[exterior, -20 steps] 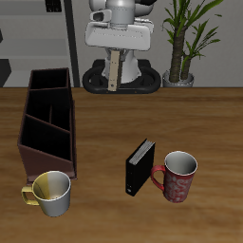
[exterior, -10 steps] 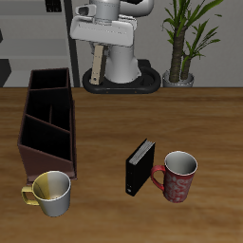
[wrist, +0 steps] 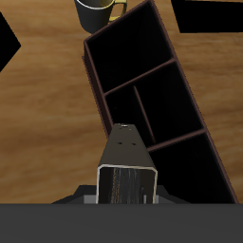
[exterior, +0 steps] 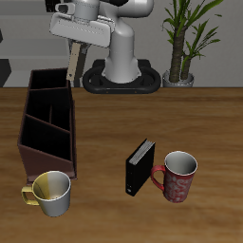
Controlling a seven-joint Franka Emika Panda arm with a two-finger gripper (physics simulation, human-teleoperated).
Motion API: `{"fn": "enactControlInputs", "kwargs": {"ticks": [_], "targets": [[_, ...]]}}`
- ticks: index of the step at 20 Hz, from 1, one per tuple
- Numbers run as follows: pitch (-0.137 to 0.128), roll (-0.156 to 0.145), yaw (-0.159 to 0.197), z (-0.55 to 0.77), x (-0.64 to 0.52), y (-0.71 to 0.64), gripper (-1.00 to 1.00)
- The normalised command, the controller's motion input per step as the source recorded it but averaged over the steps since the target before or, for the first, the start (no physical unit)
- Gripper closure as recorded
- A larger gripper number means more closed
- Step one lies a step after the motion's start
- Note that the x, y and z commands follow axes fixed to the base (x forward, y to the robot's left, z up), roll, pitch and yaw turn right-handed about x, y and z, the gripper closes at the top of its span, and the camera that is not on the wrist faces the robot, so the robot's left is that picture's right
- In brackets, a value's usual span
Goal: Place the yellow book into the right desk caddy's right compartment
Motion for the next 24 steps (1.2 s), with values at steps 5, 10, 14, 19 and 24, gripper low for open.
{"fn": "enactControlInputs", "kwargs": {"ticks": [5, 10, 14, 19, 24], "targets": [[-0.025, -0.066, 0.001, 0.05, -0.21, -0.45, 1.00], [0.008, -0.069, -0.023, -0.05, -0.11, -0.36, 1.00], [0.008, -0.045, -0.006, -0.14, -0.07, -0.20, 1.00], [0.024, -0.049, -0.033, -0.12, 0.00, -0.20, 1.00], [0.013, -0.034, -0.010, -0.18, -0.01, -0.03, 1.00]]}}
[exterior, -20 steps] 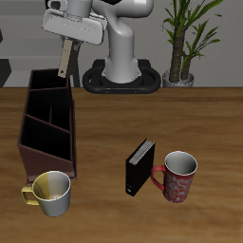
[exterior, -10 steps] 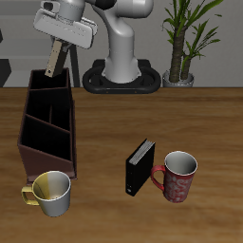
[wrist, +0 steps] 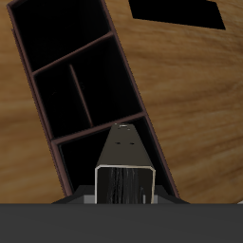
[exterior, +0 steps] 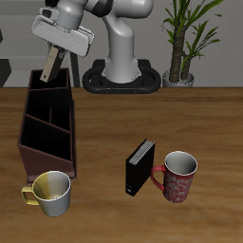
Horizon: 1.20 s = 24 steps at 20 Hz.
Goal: Place the yellow book into the right desk caddy's right compartment
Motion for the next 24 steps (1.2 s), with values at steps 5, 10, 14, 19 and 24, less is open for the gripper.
{"fn": "enactControlInputs", "kwargs": {"ticks": [5, 10, 14, 19, 24], "targets": [[0.037, -0.037, -0.022, -0.22, 0.02, -0.11, 1.00], [0.037, -0.020, -0.004, -0.24, 0.05, -0.08, 1.00], [0.034, -0.038, -0.022, -0.20, 0.05, -0.14, 1.00], [0.062, -0.036, -0.003, -0.28, 0.18, -0.14, 1.00], [0.083, -0.059, -0.006, -0.38, 0.24, -0.22, 1.00]]}}
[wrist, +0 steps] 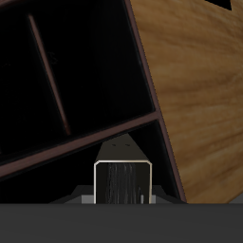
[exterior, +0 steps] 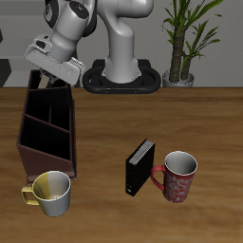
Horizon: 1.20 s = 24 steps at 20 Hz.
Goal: Place the yellow book into the right desk caddy's right compartment
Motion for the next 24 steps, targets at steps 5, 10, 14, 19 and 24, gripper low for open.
{"fn": "enactControlInputs", "kwargs": {"ticks": [5, 10, 14, 19, 24], "targets": [[0.084, -0.051, 0.010, -0.37, 0.19, -0.12, 1.00], [0.124, 0.010, 0.016, -0.32, 0.14, -0.04, -1.00], [-0.026, 0.078, -0.016, 0.24, -0.05, 0.16, -1.00], [-0.040, 0.017, 0.002, 0.29, -0.03, 0.18, -1.00], [-0.030, 0.033, 0.016, 0.24, 0.01, 0.20, -1.00]]}}
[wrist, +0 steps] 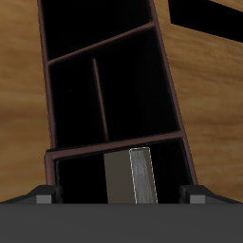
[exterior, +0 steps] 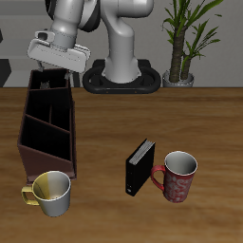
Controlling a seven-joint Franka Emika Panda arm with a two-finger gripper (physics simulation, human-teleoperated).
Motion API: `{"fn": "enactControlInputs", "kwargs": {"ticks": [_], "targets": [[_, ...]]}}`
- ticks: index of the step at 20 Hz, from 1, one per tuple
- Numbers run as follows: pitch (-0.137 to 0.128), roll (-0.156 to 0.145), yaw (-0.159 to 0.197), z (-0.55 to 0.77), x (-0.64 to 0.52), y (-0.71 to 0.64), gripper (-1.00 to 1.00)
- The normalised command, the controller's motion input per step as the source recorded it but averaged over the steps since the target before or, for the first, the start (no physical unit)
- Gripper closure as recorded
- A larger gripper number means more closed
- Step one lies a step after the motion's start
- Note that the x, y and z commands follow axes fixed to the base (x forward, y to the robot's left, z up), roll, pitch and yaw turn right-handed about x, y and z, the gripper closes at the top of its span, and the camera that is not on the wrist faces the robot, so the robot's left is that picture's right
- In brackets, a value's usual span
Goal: Place the yellow book into the right desk caddy's right compartment
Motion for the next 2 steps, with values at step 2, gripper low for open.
{"fn": "enactControlInputs", "kwargs": {"ticks": [2], "targets": [[-0.087, 0.074, 0.001, 0.66, 0.02, 0.42, -1.00]]}}
